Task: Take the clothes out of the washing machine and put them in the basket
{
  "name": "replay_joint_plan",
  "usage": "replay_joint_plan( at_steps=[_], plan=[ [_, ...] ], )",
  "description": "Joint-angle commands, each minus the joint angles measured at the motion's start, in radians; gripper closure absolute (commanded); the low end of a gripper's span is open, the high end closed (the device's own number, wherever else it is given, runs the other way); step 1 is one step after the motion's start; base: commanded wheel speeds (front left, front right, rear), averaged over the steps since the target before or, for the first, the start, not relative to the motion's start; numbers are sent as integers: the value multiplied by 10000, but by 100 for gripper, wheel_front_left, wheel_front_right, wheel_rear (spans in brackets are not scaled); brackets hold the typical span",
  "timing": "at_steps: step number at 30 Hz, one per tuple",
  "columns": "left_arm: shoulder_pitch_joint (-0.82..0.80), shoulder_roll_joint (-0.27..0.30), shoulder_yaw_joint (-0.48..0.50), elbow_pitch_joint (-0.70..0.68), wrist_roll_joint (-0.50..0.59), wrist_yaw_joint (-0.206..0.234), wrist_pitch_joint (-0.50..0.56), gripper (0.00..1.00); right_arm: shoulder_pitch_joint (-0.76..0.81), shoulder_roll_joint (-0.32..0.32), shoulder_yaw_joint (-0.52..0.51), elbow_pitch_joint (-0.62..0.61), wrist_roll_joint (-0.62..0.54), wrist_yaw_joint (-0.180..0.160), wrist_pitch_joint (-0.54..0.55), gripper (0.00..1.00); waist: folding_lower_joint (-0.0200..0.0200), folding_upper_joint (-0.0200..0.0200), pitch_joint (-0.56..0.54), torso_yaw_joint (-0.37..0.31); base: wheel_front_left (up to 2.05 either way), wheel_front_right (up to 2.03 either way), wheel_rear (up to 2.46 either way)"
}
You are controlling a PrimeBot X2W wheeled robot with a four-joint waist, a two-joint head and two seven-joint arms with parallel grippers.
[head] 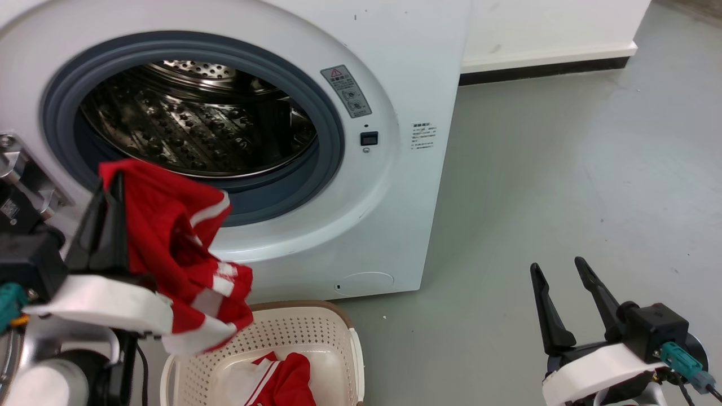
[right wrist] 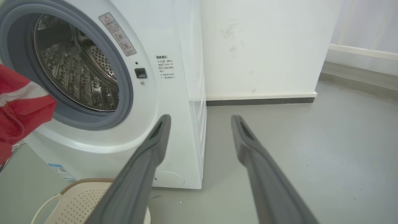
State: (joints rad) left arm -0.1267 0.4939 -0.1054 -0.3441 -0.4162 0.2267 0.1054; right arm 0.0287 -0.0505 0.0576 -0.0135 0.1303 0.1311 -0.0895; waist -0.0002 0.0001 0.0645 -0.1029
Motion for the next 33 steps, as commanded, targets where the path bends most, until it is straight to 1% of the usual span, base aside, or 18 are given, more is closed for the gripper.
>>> replay_joint_plan(
  at_steps=[1, 3, 6, 8, 13, 14, 20, 21, 24, 33],
  plan=[
    [380, -83, -67, -151, 21, 119, 62, 100, 193, 6, 2, -87, -95, -7, 25, 0, 2, -1, -34, 140, 0, 0, 0],
    [834, -246, -157, -210, -75, 235, 88, 100, 177, 6, 24, -161, -115, -7, 77, 0, 2, -1, 7, 207, 0, 0, 0],
    [1538, -560, -396, 170, -310, 325, 123, 100, 142, 8, 137, -226, -153, -7, 149, 0, 2, -1, 88, 243, 0, 0, 0],
    [1882, -802, -505, 614, -499, 378, 81, 100, 77, 6, 193, -245, -206, -7, 208, 0, 2, -1, 219, 251, 0, 0, 0],
    [2202, -1288, -774, 2251, -820, 223, -254, 100, -225, 9, 350, -293, -235, -7, 248, 0, 2, -1, 767, 132, 0, 0, 0],
    [2123, -1419, -749, 2629, -914, 183, -416, 100, -286, 8, 371, -298, -236, -7, 229, 0, 2, -1, 888, 86, 0, 0, 0],
    [1234, -1755, -766, 4872, -1131, -290, -1197, 100, -730, 8, 443, -369, -210, -7, 33, 0, 2, -1, 1917, -303, 0, 0, 0],
    [1234, -1755, -766, 4872, -1131, -290, -1197, 100, -730, 8, 443, -369, -210, -7, 33, 0, 2, -1, 1917, -303, 0, 0, 0],
    [573, -1814, -664, 5929, -1173, -400, -1529, 100, -1002, 9, 556, -358, -188, -7, -60, 0, 2, -1, 2517, -565, 0, 0, 0],
    [-1831, -1985, -855, 9426, -1082, -1169, -2374, 100, -1858, 11, 923, -306, -129, -7, -350, 0, 2, -1, 4232, -1422, 0, 0, 0]
  ],
)
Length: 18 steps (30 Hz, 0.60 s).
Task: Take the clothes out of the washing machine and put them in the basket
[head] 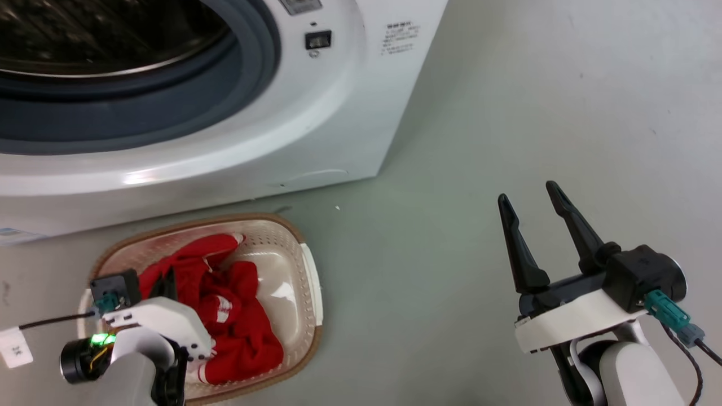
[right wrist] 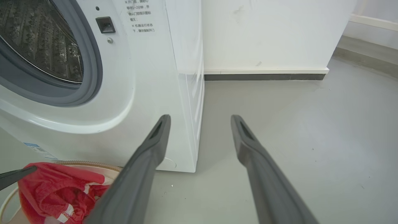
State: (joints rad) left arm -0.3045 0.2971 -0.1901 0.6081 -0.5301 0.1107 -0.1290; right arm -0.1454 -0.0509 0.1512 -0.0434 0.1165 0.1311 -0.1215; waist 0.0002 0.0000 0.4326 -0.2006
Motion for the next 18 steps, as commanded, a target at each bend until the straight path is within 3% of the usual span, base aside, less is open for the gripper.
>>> replay_joint_plan(
  at_steps=[1, 18],
  plan=[
    [-300, -53, -26, 301, 63, -101, -155, 100, -195, 13, 35, 33, 48, -7, -72, 0, -2, 0, 689, -541, 0, 0, 0],
    [-3290, -194, -192, 5699, -29, -662, -640, 100, -1321, 16, 474, 275, 460, -7, -723, 0, -2, 0, 2776, -1469, 0, 0, 0]
  ],
)
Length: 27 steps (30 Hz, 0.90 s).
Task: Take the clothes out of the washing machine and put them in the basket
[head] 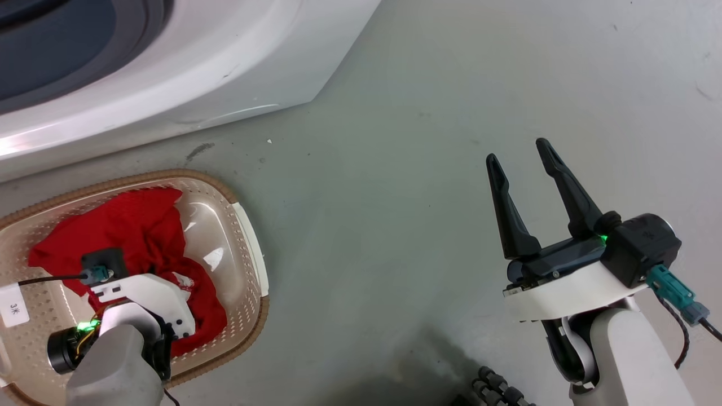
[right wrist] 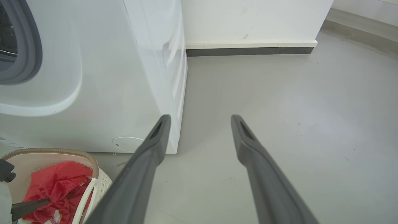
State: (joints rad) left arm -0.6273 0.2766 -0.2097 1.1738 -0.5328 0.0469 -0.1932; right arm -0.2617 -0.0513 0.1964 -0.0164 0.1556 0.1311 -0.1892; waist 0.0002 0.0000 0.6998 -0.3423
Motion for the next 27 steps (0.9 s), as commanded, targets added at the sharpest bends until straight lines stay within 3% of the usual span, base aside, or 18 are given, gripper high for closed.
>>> replay_joint_plan(
  at_steps=[1, 4, 5, 6, 7, 15, 20, 27],
  plan=[
    [-172, -33, 36, 212, -78, -33, 42, 100, -188, 20, 39, 26, 81, -7, -69, 0, -2, 0, 134, -54, 0, 0, 0],
    [-337, -144, 98, 584, -225, -126, 199, 100, -312, 19, 113, 69, 137, -7, -107, 0, -2, 0, 154, -75, 0, 0, 0],
    [-366, -163, 113, 670, -254, -150, 220, 93, -338, 19, 131, 95, 148, -7, -122, 0, -2, 0, 138, -80, 0, 0, 0],
    [-361, -191, 94, 740, -268, -196, 260, 60, -333, 19, 145, 133, 165, -7, -132, 0, -2, 0, 95, -83, 0, 0, 0],
    [-351, -216, 99, 786, -311, -198, 263, 0, -320, 17, 148, 171, 158, -7, -145, 0, -2, 0, 43, -81, 0, 0, 0],
    [3, -504, 34, 1016, -445, -555, 89, 0, -125, 17, 56, 516, 166, -7, -213, 0, -2, 0, -979, 188, 0, 0, 0],
    [335, -824, -125, 1050, -468, -1138, -176, 0, 120, 14, -220, 747, 102, -7, -164, 0, -2, 0, -2115, 685, 0, 0, 0],
    [696, -1039, -440, 780, -196, -1419, -658, 0, 533, 12, -504, 799, -26, -7, 105, 0, -2, 0, -3644, 1438, 0, 0, 0]
  ],
)
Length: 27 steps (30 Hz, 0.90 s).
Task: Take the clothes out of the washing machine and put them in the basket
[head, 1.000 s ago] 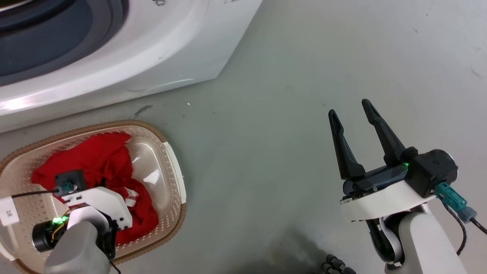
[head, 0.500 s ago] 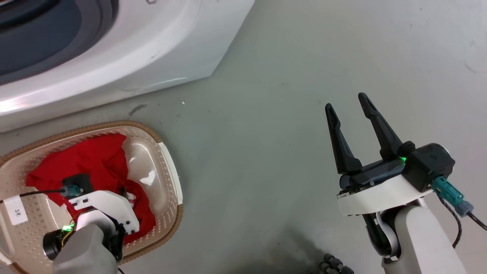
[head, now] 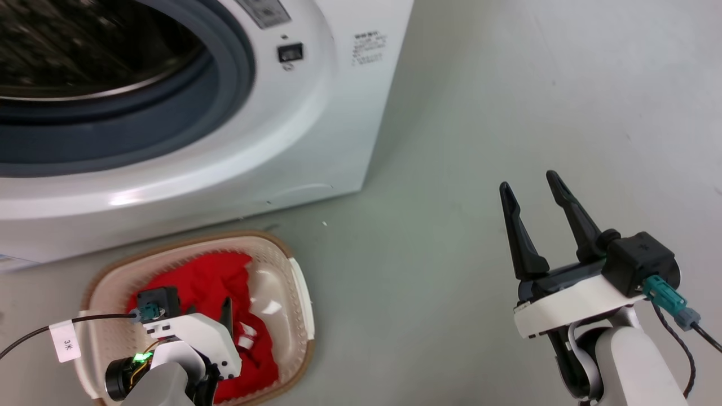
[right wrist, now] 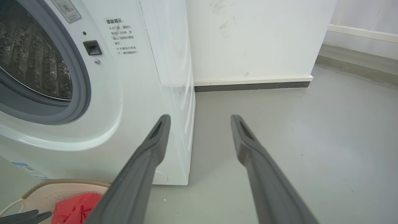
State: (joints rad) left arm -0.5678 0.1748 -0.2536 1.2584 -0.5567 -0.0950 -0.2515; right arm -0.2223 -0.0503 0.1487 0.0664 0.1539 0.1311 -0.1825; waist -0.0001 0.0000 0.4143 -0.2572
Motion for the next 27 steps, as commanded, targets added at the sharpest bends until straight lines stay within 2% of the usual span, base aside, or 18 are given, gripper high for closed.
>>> replay_joint_plan(
  at_steps=[1, 3, 8, 19, 20, 27],
  plan=[
    [148, -24, -18, -155, 77, -24, -86, 0, 199, 3, -45, -57, -32, -7, 75, 0, 1, 0, -963, 680, 0, 0, 0],
    [236, -4, 15, -450, 115, -37, -135, 0, 320, 3, -87, -100, -110, -7, 175, 0, 1, 0, -1277, 864, 0, 0, 0],
    [674, 33, 361, -2105, 425, 270, -149, 0, 667, 4, -239, -234, -231, -7, 407, 0, 1, 0, -1873, 1240, 0, 0, 0],
    [2440, -209, 1408, -6889, 1757, 963, -137, 0, 1578, 6, -573, -682, -341, -7, 849, 0, 1, 0, -2842, 1774, 0, 0, 0],
    [2440, -209, 1408, -6889, 1757, 963, -137, 0, 1578, 6, -573, -682, -341, -7, 849, 0, 1, 0, -2842, 1774, 0, 0, 0],
    [3340, -23, 1580, -9877, 2839, 1533, -138, 0, 2109, 4, -952, -991, -625, -7, 1183, 0, 1, 0, -3240, 2194, 0, 0, 0]
  ],
)
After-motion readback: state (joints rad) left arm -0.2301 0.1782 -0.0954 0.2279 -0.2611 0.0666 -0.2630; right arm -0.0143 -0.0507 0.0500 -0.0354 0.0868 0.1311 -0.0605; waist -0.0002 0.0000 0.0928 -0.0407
